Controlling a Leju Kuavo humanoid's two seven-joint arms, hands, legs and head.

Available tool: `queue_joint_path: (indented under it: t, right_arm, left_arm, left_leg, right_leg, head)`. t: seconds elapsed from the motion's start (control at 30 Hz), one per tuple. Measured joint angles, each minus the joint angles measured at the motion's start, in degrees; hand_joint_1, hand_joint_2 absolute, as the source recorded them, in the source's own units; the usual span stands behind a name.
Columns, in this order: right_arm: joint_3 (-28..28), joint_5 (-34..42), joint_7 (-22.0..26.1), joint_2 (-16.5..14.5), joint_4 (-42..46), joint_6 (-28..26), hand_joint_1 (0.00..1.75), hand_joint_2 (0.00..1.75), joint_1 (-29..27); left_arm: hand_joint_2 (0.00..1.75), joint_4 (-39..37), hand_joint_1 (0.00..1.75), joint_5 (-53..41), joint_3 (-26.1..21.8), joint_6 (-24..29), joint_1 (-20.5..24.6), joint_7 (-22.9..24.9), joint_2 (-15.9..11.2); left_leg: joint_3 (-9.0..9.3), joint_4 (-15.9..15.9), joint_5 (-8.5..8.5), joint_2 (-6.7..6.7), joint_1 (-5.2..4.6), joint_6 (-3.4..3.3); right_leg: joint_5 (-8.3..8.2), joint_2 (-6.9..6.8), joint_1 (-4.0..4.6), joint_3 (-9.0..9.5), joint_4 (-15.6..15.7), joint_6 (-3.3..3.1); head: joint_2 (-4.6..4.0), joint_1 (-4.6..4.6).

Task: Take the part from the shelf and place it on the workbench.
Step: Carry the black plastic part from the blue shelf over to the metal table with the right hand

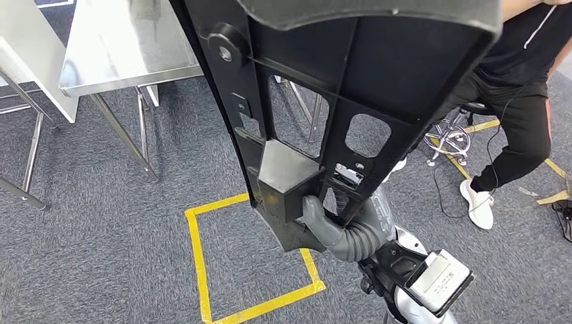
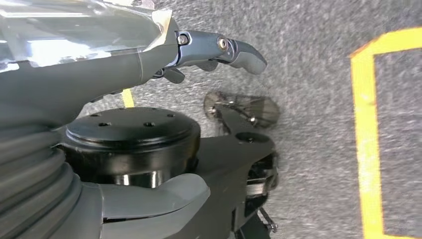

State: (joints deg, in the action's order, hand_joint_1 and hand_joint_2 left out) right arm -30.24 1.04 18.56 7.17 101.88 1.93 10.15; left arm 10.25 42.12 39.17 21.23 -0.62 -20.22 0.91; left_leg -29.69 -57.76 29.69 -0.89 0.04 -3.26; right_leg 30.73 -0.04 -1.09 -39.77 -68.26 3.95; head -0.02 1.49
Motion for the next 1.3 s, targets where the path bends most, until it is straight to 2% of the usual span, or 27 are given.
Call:
queue_joint_path:
  t: [0.03,0.1,0.17,0.23,0.3,0.37,0.4,0.43,0.47,0.5,0.53,0.6,0.63,0.73,0.77,0.83,0.9,0.93,0.97,1.0,1.03,1.07,1.1,1.13,1.17,1.23,1.3]
  right_arm:
    - [0.1,-0.02,0.01,0.01,-0.02,-0.02,1.75,1.75,-0.06]
    - [0.25,-0.07,-0.01,0.01,-0.02,-0.07,1.75,1.75,-0.18]
    - [0.39,-0.23,-0.07,-0.12,0.12,-0.14,1.75,1.75,-0.28]
    - [0.52,-0.52,-0.15,-0.46,0.38,-0.17,1.75,1.75,-0.3]
    - [0.57,-0.73,-0.21,-0.78,0.57,-0.07,1.75,1.75,-0.22]
    - [0.6,-0.77,-0.34,-0.91,0.63,0.26,1.75,1.75,-0.18]
    - [0.61,-0.75,-0.4,-0.95,0.63,0.43,1.75,1.75,-0.18]
    - [0.63,-0.71,-0.45,-0.98,0.63,0.57,1.75,1.75,-0.19]
    - [0.65,-0.67,-0.46,-1.03,0.63,0.65,1.75,1.75,-0.18]
    - [0.67,-0.63,-0.47,-1.07,0.63,0.69,1.75,1.75,-0.16]
    - [0.69,-0.62,-0.48,-1.11,0.63,0.74,1.75,1.75,-0.15]
    - [0.67,-0.59,-0.52,-1.18,0.53,0.85,1.75,1.75,-0.03]
    - [0.68,-0.57,-0.56,-1.23,0.49,0.92,1.75,1.75,0.06]
    - [0.76,-0.56,-0.63,-1.3,0.48,1.0,1.75,1.75,0.37]
    - [0.79,-0.55,-0.62,-1.29,0.48,1.0,1.75,1.75,0.47]
    - [0.9,-0.55,-0.6,-1.26,0.47,1.0,1.75,1.75,0.6]
    - [1.14,-0.54,-0.59,-1.17,0.42,1.0,1.75,1.75,0.61]
    - [1.3,-0.54,-0.59,-1.13,0.38,1.0,1.75,1.75,0.59]
    - [1.43,-0.54,-0.59,-1.07,0.36,1.0,1.75,1.75,0.58]
    - [1.52,-0.54,-0.59,-1.02,0.34,1.0,1.75,1.75,0.58]
    - [1.58,-0.54,-0.59,-0.94,0.31,1.0,1.75,1.75,0.55]
    - [1.62,-0.53,-0.58,-0.84,0.25,1.0,1.75,1.75,0.48]
    - [1.62,-0.51,-0.61,-0.74,0.17,1.0,1.75,1.75,0.43]
    - [1.65,-0.5,-0.63,-0.67,0.09,1.0,1.75,1.75,0.37]
    - [1.7,-0.5,-0.66,-0.64,0.04,1.0,1.75,1.75,0.38]
    - [1.79,-0.51,-0.68,-0.75,0.02,1.01,1.75,1.75,0.55]
    - [1.8,-0.5,-0.66,-0.98,-0.05,1.05,1.75,1.75,0.84]
  left_arm:
    - [1.75,-0.01,0.0,-0.03,0.0,-0.02,0.04,0.0,-0.02]
    - [1.75,-0.03,0.0,-0.09,0.02,-0.03,0.17,0.05,-0.09]
    - [1.75,-0.04,0.0,-0.13,0.11,0.01,0.29,0.19,-0.16]
    - [1.75,-0.05,0.0,-0.05,0.2,0.23,0.47,0.49,-0.18]
    - [1.75,-0.05,0.0,0.13,0.22,0.64,0.68,0.83,-0.13]
    - [1.75,-0.06,0.0,0.31,0.22,0.94,0.68,1.05,-0.05]
    - [1.75,-0.05,0.0,0.38,0.22,1.0,0.61,1.12,-0.02]
    - [1.75,-0.06,0.0,0.4,0.22,1.03,0.54,1.16,0.01]
    - [1.75,-0.06,0.0,0.4,0.22,1.05,0.51,1.17,0.03]
    - [1.75,-0.06,0.0,0.41,0.22,1.07,0.5,1.18,0.05]
    - [1.75,-0.06,0.0,0.41,0.22,1.08,0.49,1.18,0.06]
    - [1.75,-0.07,0.0,0.42,0.21,1.1,0.39,1.2,0.05]
    - [1.75,-0.07,0.0,0.44,0.21,1.13,0.31,1.22,0.06]
    - [1.75,-0.05,0.0,0.46,0.22,1.28,0.3,1.24,0.16]
    - [1.75,-0.05,0.0,0.45,0.21,1.32,0.41,1.23,0.18]
    - [1.75,-0.04,0.0,0.45,0.18,1.34,0.61,1.22,0.19]
    - [1.75,-0.04,0.0,0.42,0.19,1.34,0.61,1.22,0.21]
    - [1.75,-0.04,0.0,0.38,0.2,1.33,0.55,1.22,0.23]
    - [1.75,-0.04,0.0,0.34,0.21,1.32,0.52,1.21,0.24]
    - [1.75,-0.04,0.0,0.31,0.22,1.31,0.51,1.21,0.26]
    - [1.75,-0.05,0.0,0.27,0.22,1.29,0.48,1.21,0.28]
    - [1.75,-0.05,0.0,0.24,0.22,1.27,0.48,1.21,0.3]
    - [1.75,-0.05,0.0,0.23,0.22,1.24,0.47,1.22,0.31]
    - [1.75,-0.05,0.0,0.22,0.22,1.21,0.44,1.23,0.31]
    - [1.75,-0.04,0.0,0.22,0.23,1.18,0.45,1.23,0.32]
    - [1.75,-0.02,0.0,0.22,0.25,1.06,0.52,1.25,0.31]
    - [1.75,0.02,0.0,0.23,0.24,0.92,0.71,1.25,0.28]
  left_leg:
    - [0.68,-0.02,0.65,-0.08,-0.03,0.22]
    - [1.56,0.12,1.8,-0.18,-0.17,0.86]
    - [2.1,0.27,2.21,-0.18,-0.34,1.48]
    - [1.48,-1.56,1.89,-0.03,-0.34,1.94]
    - [-2.22,-7.66,1.95,0.24,-0.19,2.51]
    - [-7.51,-14.75,4.39,0.45,0.06,3.15]
    - [-9.7,-16.68,5.94,0.48,0.18,3.39]
    - [-11.13,-17.05,6.79,0.5,0.26,3.52]
    - [-11.72,-15.8,6.42,0.54,0.3,3.52]
    - [-11.5,-12.98,4.49,0.59,0.32,3.35]
    - [-10.82,-9.39,1.3,0.67,0.29,3.02]
    - [-9.91,-4.14,-3.06,0.64,-0.05,2.14]
    - [-9.55,-3.06,-3.92,0.55,-0.24,1.72]
    - [-7.3,-2.2,-3.94,0.38,-0.26,0.55]
    - [-6.4,-1.89,-3.94,0.42,-0.18,0.17]
    - [-4.96,-1.44,-3.4,0.43,-0.06,-0.36]
    - [-3.92,-1.23,-2.42,0.22,-0.04,-0.62]
    - [-3.26,-1.18,-1.78,0.05,-0.03,-0.63]
    - [-2.47,-1.17,-1.09,-0.14,-0.02,-0.58]
    - [-1.54,-1.16,-0.34,-0.35,-0.01,-0.49]
    - [-0.84,-1.12,0.44,-0.49,-0.01,-0.33]
    - [0.03,-1.18,1.27,-0.61,-0.11,-0.13]
    - [0.58,-1.1,2.02,-0.71,-0.24,0.12]
    - [0.93,-0.86,2.62,-0.74,-0.37,0.44]
    - [1.54,-0.82,2.87,-0.73,-0.5,0.73]
    - [1.63,-1.72,2.58,-0.51,-0.53,1.3]
    - [-0.72,-6.45,2.12,-0.13,-0.43,1.84]
  right_leg:
    - [-2.53,-0.02,0.0,1.18,3.8,0.3]
    - [-5.42,-0.16,0.23,2.8,8.52,-0.55]
    - [-5.49,-0.17,0.35,3.34,9.14,-2.13]
    - [-5.35,-0.03,-0.15,4.37,9.5,-2.98]
    - [-4.61,-0.05,-0.55,5.65,9.76,-3.77]
    - [-3.54,-0.04,-0.55,6.77,9.83,-4.25]
    - [-2.92,0.02,-0.55,7.43,9.84,-4.25]
    - [-2.28,0.09,-0.55,8.2,9.84,-4.22]
    - [-1.61,0.16,-0.55,9.09,9.84,-4.14]
    - [-0.88,0.19,-0.53,10.09,9.85,-4.02]
    - [-0.15,0.2,-0.52,10.84,9.9,-3.87]
    - [1.38,0.34,-0.19,12.21,9.89,-3.32]
    - [1.89,0.45,-0.01,12.92,9.8,-2.94]
    - [2.21,0.61,0.28,14.17,8.19,-1.71]
    - [2.21,0.57,0.3,13.29,6.27,-1.52]
    - [3.11,0.49,0.31,9.14,-0.3,-1.52]
    - [6.16,0.49,0.32,3.76,-5.98,-1.87]
    - [7.82,0.48,0.31,1.86,-6.73,-1.97]
    - [8.68,0.47,0.29,0.76,-5.84,-1.85]
    - [8.02,0.45,0.27,0.36,-3.41,-1.37]
    - [5.4,0.4,0.26,0.38,0.04,-0.52]
    - [1.5,0.31,0.3,0.53,3.54,0.23]
    - [-2.13,0.12,0.39,0.91,6.23,0.45]
    - [-4.91,0.01,0.58,1.23,7.84,0.17]
    - [-6.21,-0.05,0.63,1.59,8.47,-0.67]
    - [-6.16,0.08,0.3,2.78,8.91,-2.34]
    - [-5.44,0.09,-0.18,4.35,9.42,-3.57]
  head:
    - [0.0,-0.01]
    - [0.0,-0.03]
    - [0.0,-0.05]
    - [0.01,-0.1]
    - [0.01,-0.27]
    - [0.0,-0.36]
    - [0.0,-0.36]
    - [0.0,-0.35]
    - [0.0,-0.35]
    - [0.0,-0.35]
    - [0.0,-0.34]
    - [0.0,-0.32]
    - [0.0,-0.35]
    - [0.0,-0.3]
    - [0.0,-0.24]
    - [-0.01,-0.15]
    - [-0.02,-0.09]
    - [-0.02,-0.09]
    - [-0.02,-0.08]
    - [-0.02,-0.08]
    - [-0.02,-0.05]
    - [-0.02,-0.09]
    - [-0.02,-0.05]
    - [-0.02,-0.08]
    - [-0.02,-0.12]
    - [-0.01,-0.18]
    - [0.0,-0.23]
